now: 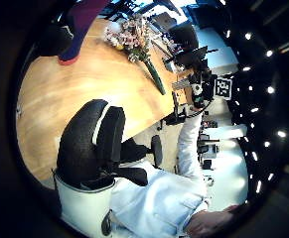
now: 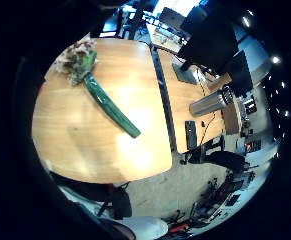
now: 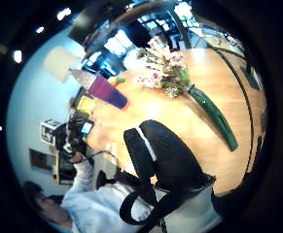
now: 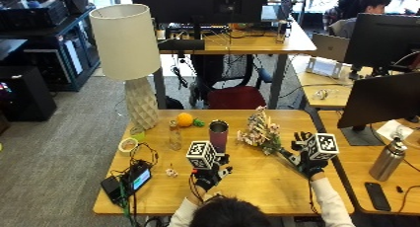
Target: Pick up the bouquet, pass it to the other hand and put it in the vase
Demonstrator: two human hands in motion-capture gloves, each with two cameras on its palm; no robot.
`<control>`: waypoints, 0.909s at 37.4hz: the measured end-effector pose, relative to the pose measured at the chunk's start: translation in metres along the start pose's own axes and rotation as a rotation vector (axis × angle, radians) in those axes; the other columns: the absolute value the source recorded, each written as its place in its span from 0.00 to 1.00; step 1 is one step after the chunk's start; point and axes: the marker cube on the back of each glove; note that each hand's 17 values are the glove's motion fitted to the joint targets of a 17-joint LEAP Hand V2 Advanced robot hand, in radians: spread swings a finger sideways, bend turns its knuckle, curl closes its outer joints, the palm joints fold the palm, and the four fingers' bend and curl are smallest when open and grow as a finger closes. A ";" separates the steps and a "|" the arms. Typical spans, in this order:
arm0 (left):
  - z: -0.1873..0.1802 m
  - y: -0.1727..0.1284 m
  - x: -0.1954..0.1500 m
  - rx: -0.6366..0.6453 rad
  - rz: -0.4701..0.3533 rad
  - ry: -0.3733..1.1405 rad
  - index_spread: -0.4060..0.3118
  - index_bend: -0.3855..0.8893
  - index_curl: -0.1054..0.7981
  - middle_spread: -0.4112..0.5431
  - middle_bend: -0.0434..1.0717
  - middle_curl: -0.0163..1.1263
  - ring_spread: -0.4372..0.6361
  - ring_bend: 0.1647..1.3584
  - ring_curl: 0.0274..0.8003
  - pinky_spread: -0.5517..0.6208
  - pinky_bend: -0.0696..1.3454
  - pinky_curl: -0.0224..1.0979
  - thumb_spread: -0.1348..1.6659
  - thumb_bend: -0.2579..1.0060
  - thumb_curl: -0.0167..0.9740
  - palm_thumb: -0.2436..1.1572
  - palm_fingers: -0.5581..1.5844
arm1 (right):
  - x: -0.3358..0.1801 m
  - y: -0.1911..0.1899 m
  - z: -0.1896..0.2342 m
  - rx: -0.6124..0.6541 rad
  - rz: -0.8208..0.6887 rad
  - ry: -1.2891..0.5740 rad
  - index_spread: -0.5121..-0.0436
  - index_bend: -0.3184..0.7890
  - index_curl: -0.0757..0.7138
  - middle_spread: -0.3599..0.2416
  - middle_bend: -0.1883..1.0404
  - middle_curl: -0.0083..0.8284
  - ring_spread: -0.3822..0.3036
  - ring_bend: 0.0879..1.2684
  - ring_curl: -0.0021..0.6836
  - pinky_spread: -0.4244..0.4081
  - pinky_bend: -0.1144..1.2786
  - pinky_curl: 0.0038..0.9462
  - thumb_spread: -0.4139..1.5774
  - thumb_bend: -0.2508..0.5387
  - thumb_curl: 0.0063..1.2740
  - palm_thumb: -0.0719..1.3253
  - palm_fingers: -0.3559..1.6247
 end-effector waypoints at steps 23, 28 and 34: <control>-0.026 -0.025 0.045 0.006 0.052 -0.078 0.39 0.60 0.47 0.40 0.20 0.26 0.43 0.18 0.28 0.69 0.17 0.18 0.69 0.26 0.18 0.38 0.55 | -0.033 -0.005 -0.047 -0.206 0.018 0.015 0.35 0.39 0.35 0.54 0.38 0.31 0.76 0.19 0.28 0.86 0.37 0.26 0.74 0.39 0.12 0.28 0.40; -0.026 -0.032 0.055 0.033 0.081 -0.091 0.40 0.57 0.49 0.40 0.19 0.27 0.44 0.18 0.30 0.69 0.17 0.19 0.70 0.23 0.20 0.37 0.53 | -0.016 -0.026 -0.057 -0.276 0.086 0.037 0.39 0.35 0.33 0.58 0.38 0.33 0.78 0.24 0.33 0.87 0.41 0.29 0.76 0.36 0.14 0.30 0.41; -0.026 -0.033 0.063 0.063 0.096 -0.108 0.40 0.55 0.51 0.41 0.18 0.28 0.46 0.17 0.32 0.70 0.18 0.21 0.70 0.20 0.22 0.36 0.52 | 0.009 -0.048 -0.058 -0.313 0.200 0.044 0.47 0.34 0.30 0.64 0.38 0.36 0.80 0.30 0.38 0.88 0.45 0.32 0.76 0.32 0.15 0.30 0.40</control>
